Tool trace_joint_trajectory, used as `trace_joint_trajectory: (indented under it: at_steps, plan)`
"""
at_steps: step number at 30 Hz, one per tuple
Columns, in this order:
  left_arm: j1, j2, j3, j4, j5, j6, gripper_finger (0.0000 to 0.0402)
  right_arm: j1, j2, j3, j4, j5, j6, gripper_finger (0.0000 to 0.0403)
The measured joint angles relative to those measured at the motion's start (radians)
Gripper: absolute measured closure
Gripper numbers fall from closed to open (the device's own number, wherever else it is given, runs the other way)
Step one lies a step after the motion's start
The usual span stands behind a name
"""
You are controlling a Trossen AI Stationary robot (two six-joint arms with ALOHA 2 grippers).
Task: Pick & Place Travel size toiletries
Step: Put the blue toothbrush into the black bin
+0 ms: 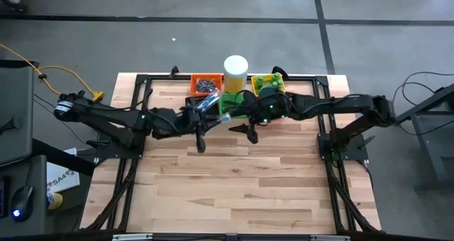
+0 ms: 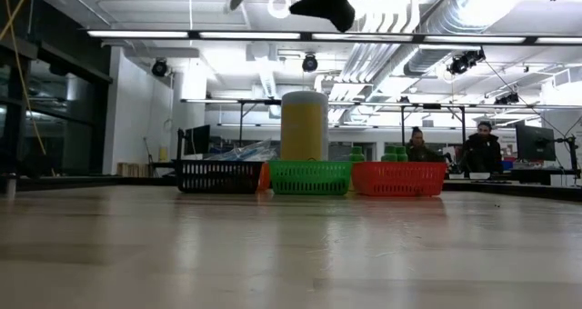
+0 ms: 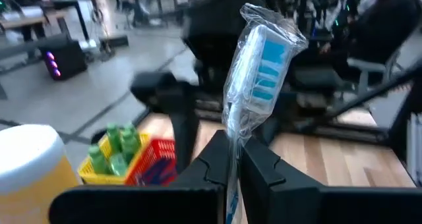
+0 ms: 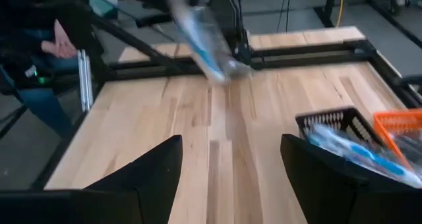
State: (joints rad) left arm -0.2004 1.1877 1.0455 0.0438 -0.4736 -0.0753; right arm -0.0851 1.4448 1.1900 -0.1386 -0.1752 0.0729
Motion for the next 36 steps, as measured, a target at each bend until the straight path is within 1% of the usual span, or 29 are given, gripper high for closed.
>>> trace_joint_trajectory:
  at_steps: [4, 7, 12, 16, 18, 21, 23, 26, 29, 32, 36]
  plan:
    - [0.034, 0.008, 0.000, 0.053, 0.028, 0.042, 0.0392, 0.011, 0.024, 0.000, 0.070, 0.004, 0.031, 0.0152]
    - [0.058, 0.007, 0.000, 0.124, 0.078, 0.068, 0.0392, 0.012, 0.037, 0.000, 0.147, 0.003, 0.063, 0.0152]
    - [0.093, 0.007, 0.000, 0.202, 0.153, 0.082, 0.0392, 0.012, 0.046, 0.000, 0.271, 0.095, 0.081, 0.0152]
    - [0.098, 0.007, 0.000, 0.268, 0.158, 0.110, 0.0392, 0.011, 0.053, 0.000, 0.344, 0.090, 0.085, 0.0152]
    - [0.098, 0.007, 0.001, 0.312, 0.178, 0.132, 0.0392, 0.015, 0.064, 0.002, 0.383, 0.096, 0.082, 0.0152]
    - [0.097, 0.007, 0.001, 0.321, 0.180, 0.138, 0.0392, 0.020, 0.070, 0.000, 0.387, 0.099, 0.086, 0.0154]
    - [0.096, 0.007, 0.001, 0.320, 0.180, 0.131, 0.0392, 0.020, 0.071, -0.002, 0.405, 0.099, 0.084, 0.0161]
    - [0.096, 0.007, 0.001, 0.323, 0.203, 0.121, 0.0392, 0.020, 0.068, 0.000, 0.449, 0.102, 0.083, 0.0186]
    - [0.096, 0.007, 0.001, 0.327, 0.204, 0.119, 0.0392, 0.020, 0.068, 0.000, 0.458, 0.098, 0.082, 0.0223]
    - [0.096, 0.007, 0.001, 0.338, 0.203, 0.116, 0.0392, 0.020, 0.068, 0.000, 0.455, 0.093, 0.081, 0.0271]
    - [0.096, 0.007, 0.001, 0.357, 0.207, 0.115, 0.0392, 0.021, 0.068, 0.000, 0.455, 0.075, 0.078, 0.0345]
